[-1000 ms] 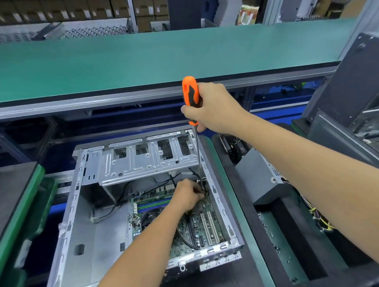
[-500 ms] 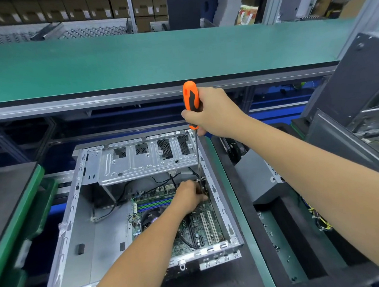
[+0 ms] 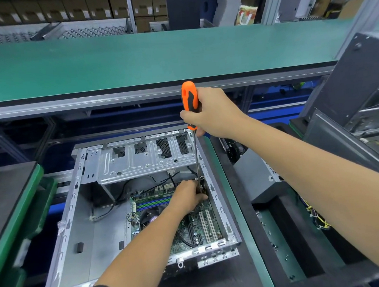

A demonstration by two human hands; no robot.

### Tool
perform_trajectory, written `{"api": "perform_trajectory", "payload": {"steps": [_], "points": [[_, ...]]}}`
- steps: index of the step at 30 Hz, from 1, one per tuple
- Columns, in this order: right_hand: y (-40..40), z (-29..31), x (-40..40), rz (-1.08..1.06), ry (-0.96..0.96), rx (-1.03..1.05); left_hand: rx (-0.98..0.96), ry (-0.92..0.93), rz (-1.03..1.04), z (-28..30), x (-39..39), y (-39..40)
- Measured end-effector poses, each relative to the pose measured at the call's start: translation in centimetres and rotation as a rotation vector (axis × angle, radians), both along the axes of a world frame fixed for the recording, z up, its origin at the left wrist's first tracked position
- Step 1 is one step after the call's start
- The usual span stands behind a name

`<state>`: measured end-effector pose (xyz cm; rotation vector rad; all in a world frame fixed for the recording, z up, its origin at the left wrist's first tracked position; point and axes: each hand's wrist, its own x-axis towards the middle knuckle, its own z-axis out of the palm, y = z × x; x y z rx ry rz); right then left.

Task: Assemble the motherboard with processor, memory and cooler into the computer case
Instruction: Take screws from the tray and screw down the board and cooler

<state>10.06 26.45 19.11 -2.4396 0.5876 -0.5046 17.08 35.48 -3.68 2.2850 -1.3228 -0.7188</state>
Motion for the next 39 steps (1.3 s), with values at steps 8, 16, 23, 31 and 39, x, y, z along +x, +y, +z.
{"api": "perform_trajectory", "payload": {"steps": [8, 16, 23, 31, 39], "points": [[-0.1, -0.2, -0.3, -0.001, -0.006, 0.022, -0.005, -0.068, -0.036, 0.2, -0.2, 0.1], [-0.2, -0.2, -0.5, -0.001, -0.008, 0.039, 0.020, -0.132, -0.037, 0.5, -0.4, 0.0], [-0.2, -0.4, -0.5, -0.010, 0.005, 0.032, 0.030, -0.060, -0.031, 0.4, -0.3, -0.1], [-0.5, -0.3, -0.3, 0.035, 0.049, 0.034, -0.058, 0.043, 0.026, -0.1, 0.3, -0.1], [-0.2, 0.2, 1.0, 0.078, -0.013, 0.003, -0.084, 0.246, 0.203, 0.3, 0.7, -0.2]]}}
